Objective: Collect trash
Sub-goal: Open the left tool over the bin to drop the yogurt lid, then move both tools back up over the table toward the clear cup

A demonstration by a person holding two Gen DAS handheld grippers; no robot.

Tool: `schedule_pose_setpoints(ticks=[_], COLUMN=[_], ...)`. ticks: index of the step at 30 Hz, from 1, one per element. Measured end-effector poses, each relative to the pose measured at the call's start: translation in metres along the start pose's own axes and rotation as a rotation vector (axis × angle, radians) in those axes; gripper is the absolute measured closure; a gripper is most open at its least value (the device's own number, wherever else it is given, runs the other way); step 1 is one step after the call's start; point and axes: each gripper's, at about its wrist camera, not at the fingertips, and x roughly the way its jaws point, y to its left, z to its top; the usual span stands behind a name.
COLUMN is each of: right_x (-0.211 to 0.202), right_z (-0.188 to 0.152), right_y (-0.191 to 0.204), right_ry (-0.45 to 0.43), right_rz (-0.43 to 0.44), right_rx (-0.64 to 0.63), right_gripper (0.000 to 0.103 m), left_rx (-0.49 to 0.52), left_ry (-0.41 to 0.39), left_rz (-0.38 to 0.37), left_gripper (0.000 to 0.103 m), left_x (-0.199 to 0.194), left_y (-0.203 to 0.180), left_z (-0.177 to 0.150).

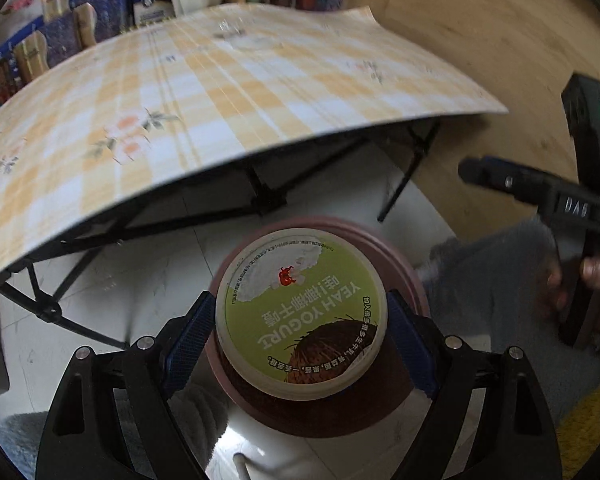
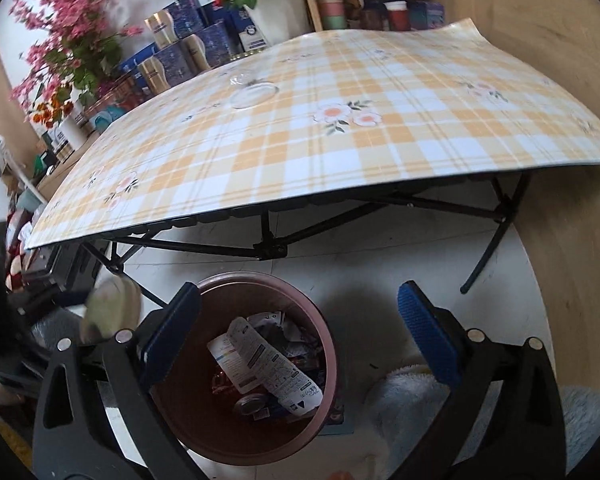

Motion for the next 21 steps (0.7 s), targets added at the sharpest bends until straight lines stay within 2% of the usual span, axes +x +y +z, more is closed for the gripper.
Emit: schedule_pose_setpoints(ticks=[8,13,17,21], right_x=[0.003,0.004,0.005,0.008], right_z=[-0.001,-0.002,-0.002,-0.001], right_y=[0.003,0.008,0.009,0.008], right_ry=[0.009,0.017,0.019,0.03], right_rz=[-0.005,-0.013,-0.02,-0.034], right_rx=[-0.006,-0.026,-0.029,-0.029], right_gripper=[0.006,0.006,0.006,0.006], left_rx=[0.004,-0.003,-0.017,-0.068], left_ry=[0.033,0.045,0.021,-0.03], left_rz=[-0.023,-0.031,-0.016,0.033], left_gripper=[0.02,0.013,0.013,0.013], left_x=[0.01,0.013,0.009,-0.001], left_y=[-0.001,0.001,0.003,0.011], left_z=[-0.002,-0.001,0.0,0.003])
